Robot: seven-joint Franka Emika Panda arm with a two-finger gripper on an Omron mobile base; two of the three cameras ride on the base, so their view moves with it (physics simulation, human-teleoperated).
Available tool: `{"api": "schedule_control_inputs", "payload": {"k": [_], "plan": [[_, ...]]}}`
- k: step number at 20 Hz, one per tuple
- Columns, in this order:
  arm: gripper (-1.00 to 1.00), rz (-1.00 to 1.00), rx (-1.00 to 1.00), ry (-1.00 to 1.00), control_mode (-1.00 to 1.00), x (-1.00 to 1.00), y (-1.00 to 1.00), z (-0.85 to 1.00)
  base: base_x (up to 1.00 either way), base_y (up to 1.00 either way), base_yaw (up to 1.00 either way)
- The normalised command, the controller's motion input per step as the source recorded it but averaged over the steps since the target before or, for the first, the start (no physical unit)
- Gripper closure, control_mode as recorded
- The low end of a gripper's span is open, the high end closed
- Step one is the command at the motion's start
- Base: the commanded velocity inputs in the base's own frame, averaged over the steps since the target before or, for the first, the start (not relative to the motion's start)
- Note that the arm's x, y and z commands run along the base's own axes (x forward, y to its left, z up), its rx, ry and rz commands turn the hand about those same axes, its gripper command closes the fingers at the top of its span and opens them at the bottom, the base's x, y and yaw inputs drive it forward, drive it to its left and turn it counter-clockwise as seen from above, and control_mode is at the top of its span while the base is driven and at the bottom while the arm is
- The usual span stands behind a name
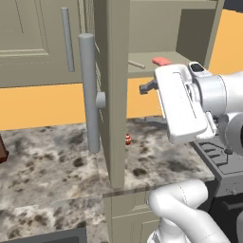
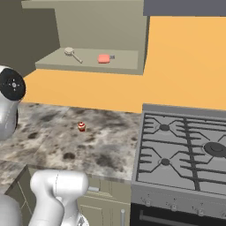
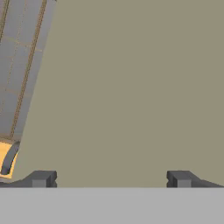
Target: Pick the dish brush and bar soap from the cabinet and place them on the counter.
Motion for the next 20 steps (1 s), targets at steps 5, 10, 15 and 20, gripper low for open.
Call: {"api": "schedule_control_inputs", "payload": {"k": [5,10,15,20], "plan": [[-1.00,0.00,0.00,-0.02,-1.00,-0.05,-0.47,0.00,0.00,0.00,0.00],[-1.00,-0.05,0.00,0.01,-1.00,0.00,-0.27,-0.01,0.00,0.00,0.00],[-1.00,-0.14,0.00,0.04,-1.00,0.12,-0.20,-0.06,0.00,0.00,0.00],[-1.00,-0.26,0.00,0.02,-1.00,0.27,-0.21,-0.10,0.00,0.00,0.00]]}}
